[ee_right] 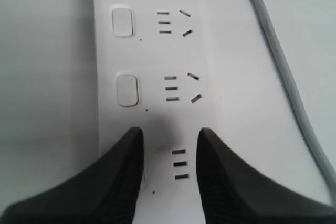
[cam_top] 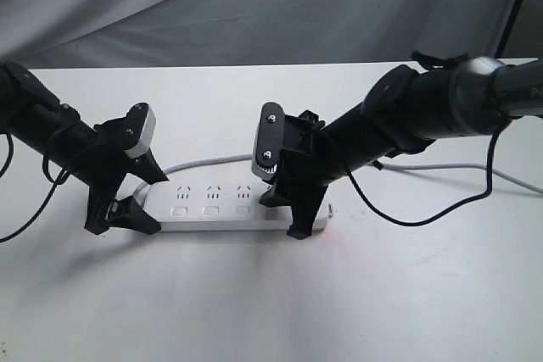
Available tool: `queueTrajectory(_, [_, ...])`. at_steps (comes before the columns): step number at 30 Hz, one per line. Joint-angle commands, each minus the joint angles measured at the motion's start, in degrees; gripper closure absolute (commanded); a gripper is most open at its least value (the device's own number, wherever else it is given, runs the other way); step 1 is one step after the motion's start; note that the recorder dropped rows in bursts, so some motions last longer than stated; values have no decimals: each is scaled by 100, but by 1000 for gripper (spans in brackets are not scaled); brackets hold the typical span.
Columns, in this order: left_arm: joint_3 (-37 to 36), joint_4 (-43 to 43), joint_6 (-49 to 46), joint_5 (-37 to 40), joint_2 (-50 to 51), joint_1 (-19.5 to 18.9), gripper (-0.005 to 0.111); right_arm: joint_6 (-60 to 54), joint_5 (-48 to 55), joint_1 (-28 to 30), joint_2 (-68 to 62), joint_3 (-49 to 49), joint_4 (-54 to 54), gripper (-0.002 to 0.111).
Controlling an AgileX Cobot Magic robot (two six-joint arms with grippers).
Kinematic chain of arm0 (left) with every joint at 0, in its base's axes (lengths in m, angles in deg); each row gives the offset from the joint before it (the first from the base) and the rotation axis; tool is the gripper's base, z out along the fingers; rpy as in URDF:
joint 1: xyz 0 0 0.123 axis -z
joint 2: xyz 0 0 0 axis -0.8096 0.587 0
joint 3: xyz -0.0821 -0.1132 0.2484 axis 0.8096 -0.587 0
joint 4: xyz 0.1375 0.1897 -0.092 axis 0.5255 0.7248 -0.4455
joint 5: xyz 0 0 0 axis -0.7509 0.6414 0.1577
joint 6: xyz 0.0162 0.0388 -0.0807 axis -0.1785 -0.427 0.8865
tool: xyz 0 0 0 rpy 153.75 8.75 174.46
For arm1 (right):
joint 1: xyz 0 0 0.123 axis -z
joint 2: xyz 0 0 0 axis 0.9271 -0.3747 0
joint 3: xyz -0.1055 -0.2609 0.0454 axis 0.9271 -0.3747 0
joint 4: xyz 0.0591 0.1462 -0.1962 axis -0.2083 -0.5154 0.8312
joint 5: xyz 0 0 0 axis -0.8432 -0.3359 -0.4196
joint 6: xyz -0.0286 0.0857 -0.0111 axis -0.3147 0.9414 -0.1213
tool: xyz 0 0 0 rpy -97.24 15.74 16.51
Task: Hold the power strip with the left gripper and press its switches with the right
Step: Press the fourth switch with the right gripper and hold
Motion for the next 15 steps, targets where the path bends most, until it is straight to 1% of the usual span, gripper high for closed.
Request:
queueTrajectory(1, [10,41,36,-64,-12,24,36,-35,-12,-11,11,-13,-43,75])
queueTrajectory(11, [10,41,36,-64,-12,24,36,-35,-12,0,11,-23,79,75])
queueTrajectory(15, [10,41,36,-64,-12,24,36,-63,-161,0,11,-175,94,75])
